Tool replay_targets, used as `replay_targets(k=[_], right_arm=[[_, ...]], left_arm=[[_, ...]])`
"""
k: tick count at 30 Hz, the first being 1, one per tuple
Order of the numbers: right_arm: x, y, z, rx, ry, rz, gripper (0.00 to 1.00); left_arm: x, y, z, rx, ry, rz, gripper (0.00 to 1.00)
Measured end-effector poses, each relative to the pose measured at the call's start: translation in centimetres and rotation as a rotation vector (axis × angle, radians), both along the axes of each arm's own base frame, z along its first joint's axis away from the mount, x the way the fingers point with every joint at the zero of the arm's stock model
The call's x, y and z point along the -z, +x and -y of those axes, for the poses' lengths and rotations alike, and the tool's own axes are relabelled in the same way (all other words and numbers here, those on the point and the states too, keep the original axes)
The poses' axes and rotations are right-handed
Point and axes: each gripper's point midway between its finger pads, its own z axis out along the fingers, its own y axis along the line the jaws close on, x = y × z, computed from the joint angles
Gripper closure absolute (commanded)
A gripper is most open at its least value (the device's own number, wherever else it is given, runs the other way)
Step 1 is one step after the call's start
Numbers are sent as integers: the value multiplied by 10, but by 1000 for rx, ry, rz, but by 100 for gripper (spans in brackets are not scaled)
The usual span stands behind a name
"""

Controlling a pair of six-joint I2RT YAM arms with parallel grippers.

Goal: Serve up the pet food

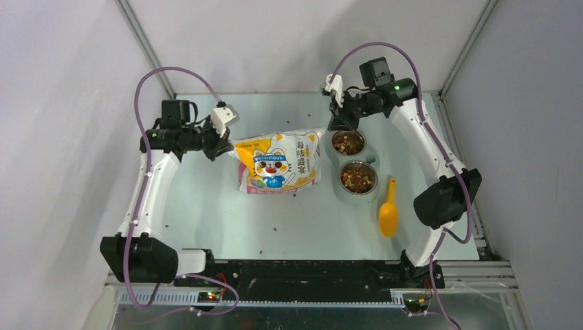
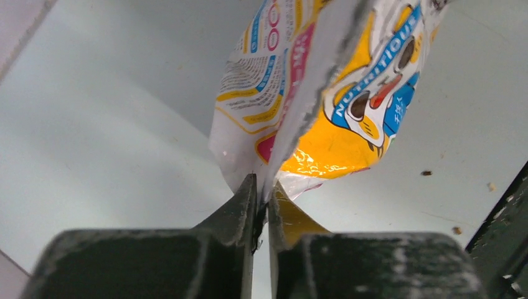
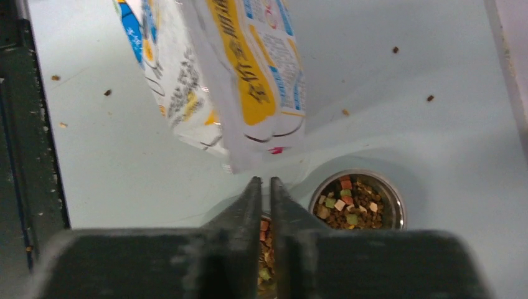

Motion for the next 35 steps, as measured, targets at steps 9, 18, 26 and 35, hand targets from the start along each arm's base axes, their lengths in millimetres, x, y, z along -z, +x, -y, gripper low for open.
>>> replay_targets(k=[9, 18, 26, 35], right_arm=[[24, 10, 38, 158, -31, -80, 74], [55, 21, 103, 412, -49, -192, 46], [58, 64, 140, 676, -60, -191, 32], [-8, 110, 209, 1152, 6, 30, 28]], left_arm=[[6, -2, -20, -126, -10, 17, 55], [72, -6, -98, -525, 6, -131, 10], [38, 59, -117, -832, -180, -166, 0], [-121, 56, -137, -886, -290, 468, 0]])
